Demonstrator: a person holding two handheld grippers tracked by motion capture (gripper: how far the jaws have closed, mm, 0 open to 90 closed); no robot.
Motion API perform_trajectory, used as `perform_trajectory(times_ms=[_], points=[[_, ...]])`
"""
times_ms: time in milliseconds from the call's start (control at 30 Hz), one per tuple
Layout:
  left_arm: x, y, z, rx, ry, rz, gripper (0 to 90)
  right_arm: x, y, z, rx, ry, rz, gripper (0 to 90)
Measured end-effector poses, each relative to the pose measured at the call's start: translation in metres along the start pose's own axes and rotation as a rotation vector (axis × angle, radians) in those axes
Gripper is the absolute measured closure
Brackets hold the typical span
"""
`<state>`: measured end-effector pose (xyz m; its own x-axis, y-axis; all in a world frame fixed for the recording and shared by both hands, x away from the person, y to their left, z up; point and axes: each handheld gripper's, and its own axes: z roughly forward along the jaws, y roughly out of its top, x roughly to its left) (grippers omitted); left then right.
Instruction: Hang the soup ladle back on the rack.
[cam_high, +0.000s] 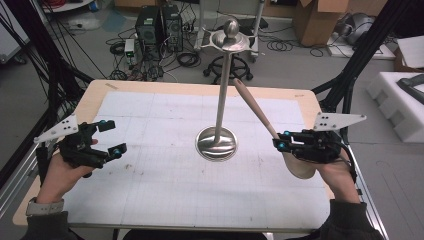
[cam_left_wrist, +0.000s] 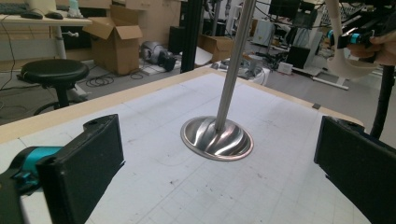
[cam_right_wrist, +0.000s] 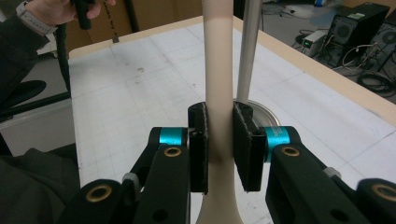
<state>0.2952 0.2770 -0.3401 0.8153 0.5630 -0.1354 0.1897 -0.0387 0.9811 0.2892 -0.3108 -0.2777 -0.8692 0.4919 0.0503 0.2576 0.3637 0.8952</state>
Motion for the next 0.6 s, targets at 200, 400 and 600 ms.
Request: perform_trajectory(times_ms=[200, 400, 600], points=[[0.0, 0.0, 0.0, 0.0, 0.001, 0.001, 1.8, -0.006, 0.006, -0.01, 0.0, -0.003, -0.003, 78.0], [0.0, 0.0, 0.0, 0.001, 0.002, -0.001, 1.8, -0.012, 0.011, -0.021, -0.014, -0.026, 0.005, 78.0], [0.0, 0.0, 0.0, 0.004, 0.002, 0.0, 1.8, -0.013, 0.017, -0.031, -0.043, -0.044, -0.002, 78.0]])
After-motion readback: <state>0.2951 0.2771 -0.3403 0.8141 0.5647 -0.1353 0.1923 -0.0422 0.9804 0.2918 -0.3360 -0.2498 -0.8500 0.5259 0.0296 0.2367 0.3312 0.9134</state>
